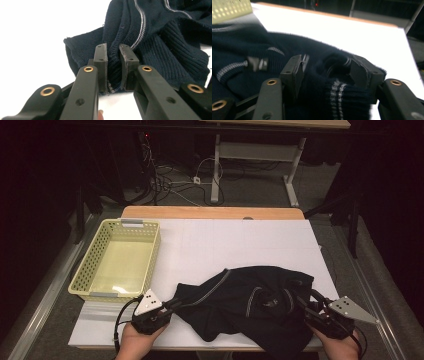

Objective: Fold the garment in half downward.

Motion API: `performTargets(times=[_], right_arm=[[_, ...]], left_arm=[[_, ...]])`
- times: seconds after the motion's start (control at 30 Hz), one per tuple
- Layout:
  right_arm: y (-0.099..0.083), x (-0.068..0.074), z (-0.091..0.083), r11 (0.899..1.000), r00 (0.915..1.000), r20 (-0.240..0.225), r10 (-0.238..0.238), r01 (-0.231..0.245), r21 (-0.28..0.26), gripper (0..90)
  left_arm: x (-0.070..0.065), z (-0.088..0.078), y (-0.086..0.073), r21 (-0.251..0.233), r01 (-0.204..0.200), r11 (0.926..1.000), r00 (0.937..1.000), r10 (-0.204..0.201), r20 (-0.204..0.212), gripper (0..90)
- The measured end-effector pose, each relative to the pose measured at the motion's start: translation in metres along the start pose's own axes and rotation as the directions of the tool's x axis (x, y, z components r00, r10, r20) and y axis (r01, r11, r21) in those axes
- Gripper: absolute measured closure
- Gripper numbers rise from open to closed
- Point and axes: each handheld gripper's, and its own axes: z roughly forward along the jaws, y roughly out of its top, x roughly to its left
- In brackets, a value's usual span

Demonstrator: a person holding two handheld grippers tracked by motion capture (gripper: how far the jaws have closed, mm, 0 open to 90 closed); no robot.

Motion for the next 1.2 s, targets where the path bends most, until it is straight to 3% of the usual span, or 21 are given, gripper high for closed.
performTargets(times=[0.13,0.23,0.33,0.47,0.57,0.67,0.73,0.87,0.93,1.03,1.13,1.2], right_arm=[[0.016,0.007,-0.011,0.998,0.9999,-0.007,-0.012,0.011,-0.059,45.1],[0.023,0.017,-0.015,0.996,0.9988,-0.038,-0.033,0.03,-0.078,47.0],[0.019,0.023,-0.009,0.998,0.9966,-0.067,-0.047,0.044,-0.047,48.5],[0.01,0.022,-0.002,0.999,0.9961,-0.078,-0.041,0.041,0.001,49.1],[0.005,0.02,0.001,0.999,0.996,-0.081,-0.036,0.038,0.02,50.9],[0.002,0.018,0.003,0.999,0.9959,-0.086,-0.026,0.029,0.031,53.1],[0.0,0.017,0.005,0.999,0.9959,-0.087,-0.028,0.031,0.038,53.3],[-0.005,0.012,0.007,0.998,0.997,-0.074,-0.021,0.025,0.053,53.2],[-0.007,0.009,0.007,0.998,0.9979,-0.064,-0.011,0.015,0.062,52.9],[-0.011,0.003,0.007,0.997,0.999,-0.045,-0.006,0.009,0.072,52.5],[-0.014,-0.002,0.006,0.997,0.9994,-0.03,0.015,-0.013,0.078,52.5],[-0.016,-0.004,0.005,0.997,0.9994,-0.025,0.023,-0.021,0.08,52.5]], left_arm=[[-0.006,0.006,0.0,0.028,-0.037,0.9989,0.9991,0.036,0.024,74.4],[-0.005,0.007,0.002,0.018,-0.021,0.9996,0.9984,0.02,0.052,61.2],[-0.007,0.008,0.014,-0.001,-0.004,1.0,0.9984,0.004,0.057,42.7],[-0.014,0.017,0.035,-0.016,-0.012,0.9998,0.9976,0.013,0.068,31.7],[-0.017,0.034,0.052,-0.008,-0.018,0.9998,0.9976,0.019,0.066,26.4],[-0.02,0.058,0.066,0.037,-0.023,0.9991,0.9967,0.02,0.079,21.6],[-0.025,0.074,0.074,0.06,-0.053,0.9968,0.9965,0.049,0.068,21.6],[-0.028,0.097,0.079,0.111,-0.073,0.9911,0.9969,0.069,0.038,21.6],[-0.025,0.105,0.077,0.142,-0.058,0.9881,0.9983,0.056,0.018,25.2],[-0.021,0.115,0.069,0.21,-0.066,0.9755,0.9977,0.061,0.029,41.3],[-0.026,0.111,0.064,0.196,-0.113,0.974,0.9936,0.112,0.016,61.1],[-0.027,0.103,0.062,0.168,-0.125,0.9778,0.9921,0.124,0.017,71.9]])
